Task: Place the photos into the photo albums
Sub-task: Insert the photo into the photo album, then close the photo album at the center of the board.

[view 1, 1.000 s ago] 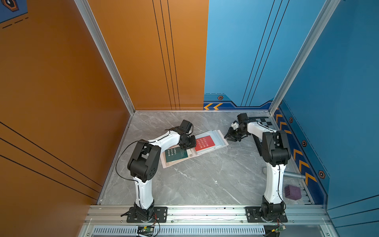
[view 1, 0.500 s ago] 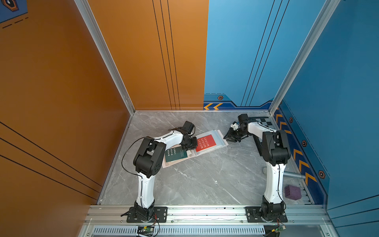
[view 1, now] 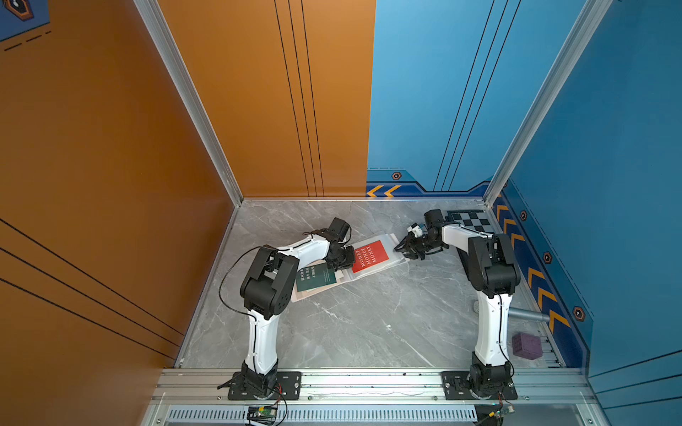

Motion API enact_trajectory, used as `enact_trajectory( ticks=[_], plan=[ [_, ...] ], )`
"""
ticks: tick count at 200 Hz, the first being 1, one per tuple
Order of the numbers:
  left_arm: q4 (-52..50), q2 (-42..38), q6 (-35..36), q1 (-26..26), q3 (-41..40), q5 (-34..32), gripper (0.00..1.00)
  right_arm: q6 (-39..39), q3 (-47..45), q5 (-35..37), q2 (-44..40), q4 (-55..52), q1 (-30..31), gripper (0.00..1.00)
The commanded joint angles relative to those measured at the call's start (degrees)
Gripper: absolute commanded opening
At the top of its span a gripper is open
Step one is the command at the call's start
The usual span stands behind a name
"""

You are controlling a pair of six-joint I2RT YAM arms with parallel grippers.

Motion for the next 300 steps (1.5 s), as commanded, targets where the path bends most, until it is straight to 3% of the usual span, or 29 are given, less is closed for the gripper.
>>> enact_trajectory(
  ticks=[1, 19, 39, 67, 95, 113, 140, 224, 300],
  plan=[
    [-1.2, -1.1, 1.1, -0.1, -2.3, -1.1, 0.19, 0.3, -3.1, 7.0, -8.8, -0.8, -1.1, 0.30],
    [-1.2, -3.6, 1.3, 0.2, -2.4, -1.1, 0.21, -0.2, -6.3, 11.7, -13.6, -1.1, -2.3, 0.31],
    [-1.3, -5.9, 1.7, 0.3, -2.2, -0.6, 0.23, -0.4, -8.4, 12.4, -17.5, -2.0, -2.4, 0.36],
    [-1.2, -8.7, 1.8, 0.2, -1.8, -0.3, 0.26, 2.6, -11.9, 10.2, -21.7, -1.4, 3.1, 0.46],
    [-1.2, -12.5, 2.3, 0.6, -2.8, -1.4, 0.31, 18.1, -20.8, 8.1, -25.4, 15.8, 13.4, 0.56],
    [-0.7, -15.4, 2.4, 1.7, -5.2, -2.5, 0.32, 29.9, -27.3, 11.5, -26.1, 31.4, 19.9, 0.58],
    [2.7, -21.0, 0.8, 5.3, -12.8, -2.8, 0.32, 43.4, -33.9, 20.3, -24.5, 48.8, 28.0, 0.58],
    [13.4, -39.8, -3.4, 14.9, -35.5, -0.2, 0.32, 57.1, -35.3, 40.7, -16.0, 60.7, 42.7, 0.58],
    [13.3, -48.5, -2.3, 19.3, -42.9, 2.6, 0.32, 62.1, -33.0, 55.6, -8.3, 62.4, 47.3, 0.56]
  ],
)
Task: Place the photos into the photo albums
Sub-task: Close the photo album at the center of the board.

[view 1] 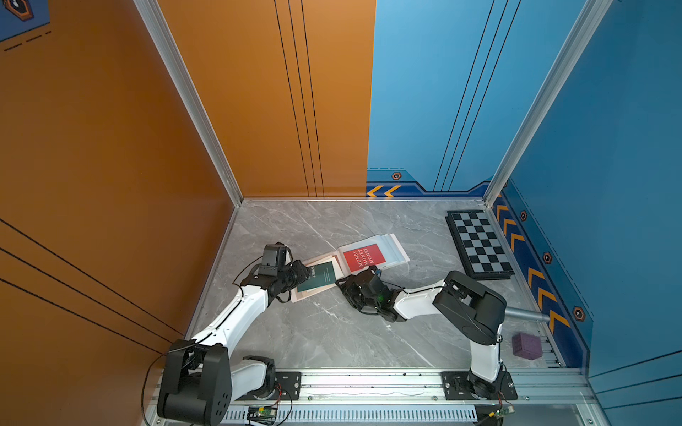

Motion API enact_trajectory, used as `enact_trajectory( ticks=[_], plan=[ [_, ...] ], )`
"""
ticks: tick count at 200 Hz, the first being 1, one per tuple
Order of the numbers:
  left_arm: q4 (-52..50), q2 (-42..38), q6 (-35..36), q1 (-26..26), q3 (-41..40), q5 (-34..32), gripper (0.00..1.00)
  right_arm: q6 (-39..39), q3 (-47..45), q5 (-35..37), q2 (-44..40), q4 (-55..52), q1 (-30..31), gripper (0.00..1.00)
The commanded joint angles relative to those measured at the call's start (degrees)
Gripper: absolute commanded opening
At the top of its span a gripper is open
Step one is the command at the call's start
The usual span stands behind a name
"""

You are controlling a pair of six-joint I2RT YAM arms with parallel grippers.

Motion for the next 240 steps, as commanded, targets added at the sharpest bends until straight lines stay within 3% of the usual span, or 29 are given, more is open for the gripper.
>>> enact_trajectory(
  ticks=[1, 70, 106, 132, 175, 207, 240],
  plan=[
    [0.4, -1.1, 0.6, 0.5, -1.5, 2.3, 0.32, 3.0, 1.7, 8.3, 4.3, 1.5, 0.7, 0.56],
    [-0.3, -4.2, 1.3, 1.3, -5.3, 3.3, 0.32, 7.3, 10.2, 15.1, 14.8, 8.8, 2.1, 0.46],
    [-2.8, -7.9, 1.5, 3.6, -6.8, 3.7, 0.32, 7.1, 14.5, 15.0, 17.8, 12.7, 1.5, 0.17],
    [-4.0, -12.4, 1.1, 8.0, -8.7, 5.3, 0.33, 7.0, 13.0, 14.1, 16.5, 16.3, 1.0, 0.05],
    [-4.4, -16.9, -1.1, 18.6, -11.5, 10.7, 0.33, 9.2, 12.2, 11.8, 15.8, 24.1, -0.2, 0.00],
    [0.0, -13.6, -3.6, 27.1, -13.2, 18.6, 0.33, 11.4, 10.9, 11.1, 15.8, 28.7, -0.5, 0.00],
    [14.4, -4.9, -9.7, 31.8, -15.9, 25.3, 0.34, 13.0, 9.7, 10.4, 15.6, 31.2, -0.6, 0.00]
  ],
)
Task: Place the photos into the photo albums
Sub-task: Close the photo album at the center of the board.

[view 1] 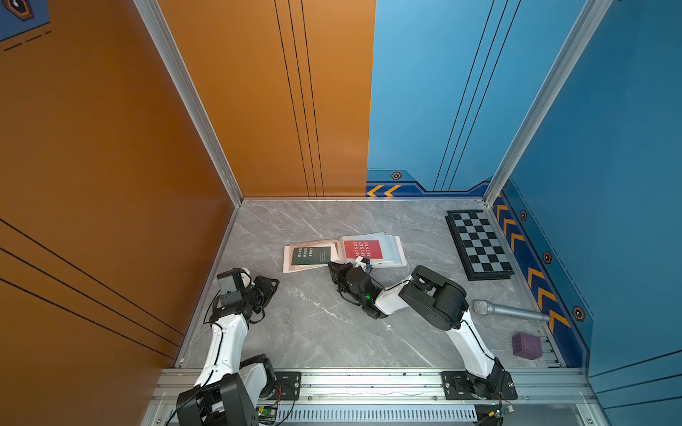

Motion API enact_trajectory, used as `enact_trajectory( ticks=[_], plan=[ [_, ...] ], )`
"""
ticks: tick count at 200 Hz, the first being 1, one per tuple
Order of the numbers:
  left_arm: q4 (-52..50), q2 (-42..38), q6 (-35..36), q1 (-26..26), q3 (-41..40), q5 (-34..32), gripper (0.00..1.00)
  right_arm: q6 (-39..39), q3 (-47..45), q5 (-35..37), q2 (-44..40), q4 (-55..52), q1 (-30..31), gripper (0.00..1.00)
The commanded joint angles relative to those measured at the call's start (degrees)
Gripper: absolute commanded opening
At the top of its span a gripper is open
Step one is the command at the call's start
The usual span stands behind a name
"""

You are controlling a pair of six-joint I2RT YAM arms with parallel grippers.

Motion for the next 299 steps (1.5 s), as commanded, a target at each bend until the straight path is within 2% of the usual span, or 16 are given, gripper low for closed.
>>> enact_trajectory(
  ticks=[1, 39, 49, 96, 128, 168, 200, 228, 236, 249, 270, 288, 299],
  plan=[
    [11.0, 5.9, -5.0, 2.0, -2.1, 7.9, 0.34, 2.1, -1.3, -0.9, -0.9, 5.3, -0.4, 0.00],
    [27.3, 19.5, -11.0, 2.0, -0.5, 13.0, 0.42, 3.7, -2.3, -1.7, -0.4, 7.1, -0.6, 0.00],
    [29.2, 22.1, -11.2, 1.7, 0.7, 12.8, 0.49, 3.9, -2.6, -1.7, -0.4, 7.5, -0.7, 0.00],
    [45.3, 31.3, -19.6, 3.0, 2.5, 15.9, 0.49, 5.0, -3.4, -2.1, 0.0, 8.2, -1.0, 0.00],
    [46.7, 30.9, -20.3, 1.7, 3.5, 15.5, 0.47, 5.0, -3.6, -2.1, 0.0, 8.9, -1.0, 0.00],
    [46.7, 36.6, -19.6, -2.9, 6.2, 14.6, 0.43, 5.4, -3.9, -2.1, 0.7, 9.9, -0.8, 0.00],
    [47.0, 38.5, -19.7, -5.1, 7.5, 14.0, 0.31, 5.6, -4.2, -2.0, 0.7, 10.3, -0.6, 0.00],
    [47.0, 37.3, -19.7, -5.4, 7.5, 13.6, 0.01, 5.6, -4.2, -2.0, 0.8, 10.2, -0.3, 0.01],
    [47.0, 36.6, -19.7, -5.3, 7.4, 13.5, 0.00, 5.6, -4.1, -2.1, 0.8, 10.1, -0.2, 0.02],
    [47.0, 35.4, -19.6, -5.0, 7.2, 13.6, 0.00, 5.5, -4.2, -2.6, 0.7, 9.7, -0.1, 0.04],
    [47.0, 33.8, -19.4, -4.7, 6.5, 13.5, 0.00, 4.8, -4.5, -4.5, -0.6, 6.5, -0.1, 0.13],
    [47.0, 32.8, -19.1, -4.8, 5.9, 13.7, 0.00, 5.0, -5.2, -7.7, -3.2, 0.3, -0.4, 0.35],
    [47.0, 32.5, -18.8, -4.9, 5.7, 13.9, 0.00, 4.3, -6.6, -8.2, -5.4, -1.7, -0.6, 0.40]
  ],
)
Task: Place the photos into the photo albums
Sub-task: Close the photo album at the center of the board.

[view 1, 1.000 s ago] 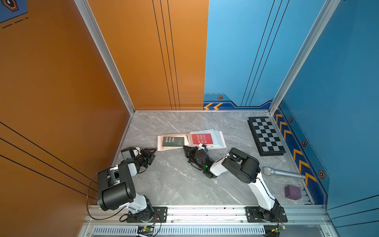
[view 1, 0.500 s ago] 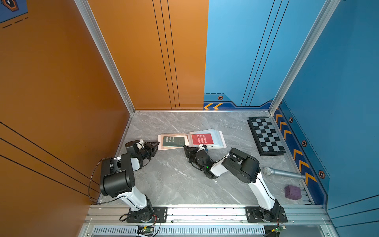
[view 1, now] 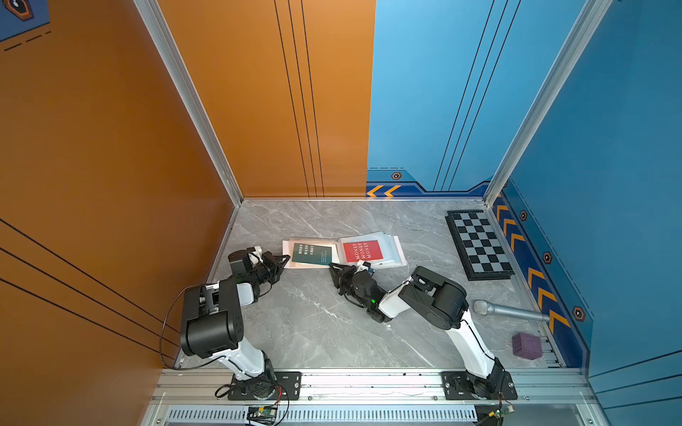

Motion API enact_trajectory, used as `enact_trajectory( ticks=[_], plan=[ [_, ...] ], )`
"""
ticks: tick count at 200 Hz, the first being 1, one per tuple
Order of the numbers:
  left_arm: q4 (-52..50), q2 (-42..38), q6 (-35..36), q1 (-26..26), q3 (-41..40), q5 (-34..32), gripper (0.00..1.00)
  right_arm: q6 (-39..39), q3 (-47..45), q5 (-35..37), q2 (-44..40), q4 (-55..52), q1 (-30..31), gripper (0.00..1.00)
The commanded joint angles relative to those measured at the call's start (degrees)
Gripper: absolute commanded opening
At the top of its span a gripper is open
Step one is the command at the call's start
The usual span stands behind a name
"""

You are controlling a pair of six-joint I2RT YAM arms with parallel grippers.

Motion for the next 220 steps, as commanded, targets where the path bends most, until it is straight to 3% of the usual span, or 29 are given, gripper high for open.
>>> enact_trajectory(
  ticks=[1, 65, 93, 110, 133, 152, 181, 200, 220],
  plan=[
    [0.8, -1.7, 1.5, 0.4, -0.7, -0.2, 0.00, -0.7, -2.4, -3.6, -5.2, -6.7, -0.1, 0.41],
    [-4.2, -3.5, 4.7, 0.2, 0.4, -0.6, 0.00, -8.4, -13.3, -9.4, -18.9, -14.4, -5.0, 0.48],
    [-15.7, -7.3, 10.3, -1.0, 3.6, -3.2, 0.00, -12.3, -14.8, -12.7, -21.3, -16.6, -8.7, 0.48],
    [-27.6, -10.1, 16.9, -2.8, 7.7, -6.9, 0.00, -15.8, -14.7, -15.5, -22.7, -20.0, -12.7, 0.47],
    [-40.9, -12.7, 24.0, -5.4, 13.0, -12.0, 0.00, -21.1, -14.7, -20.6, -25.1, -25.2, -22.0, 0.44],
    [-46.4, -13.6, 26.6, -6.8, 15.8, -13.9, 0.00, -28.0, -12.8, -24.8, -27.3, -34.6, -28.6, 0.44],
    [-53.3, -14.4, 29.5, -9.9, 20.0, -17.4, 0.00, -45.2, -4.6, -28.2, -27.2, -56.8, -36.9, 0.44],
    [-53.8, -13.8, 29.0, -12.4, 21.9, -17.7, 0.00, -55.0, 2.2, -28.6, -23.6, -68.8, -39.4, 0.43],
    [-53.9, -12.2, 28.1, -15.0, 24.1, -17.8, 0.00, -58.0, 5.2, -30.9, -19.5, -72.1, -40.7, 0.40]
  ],
)
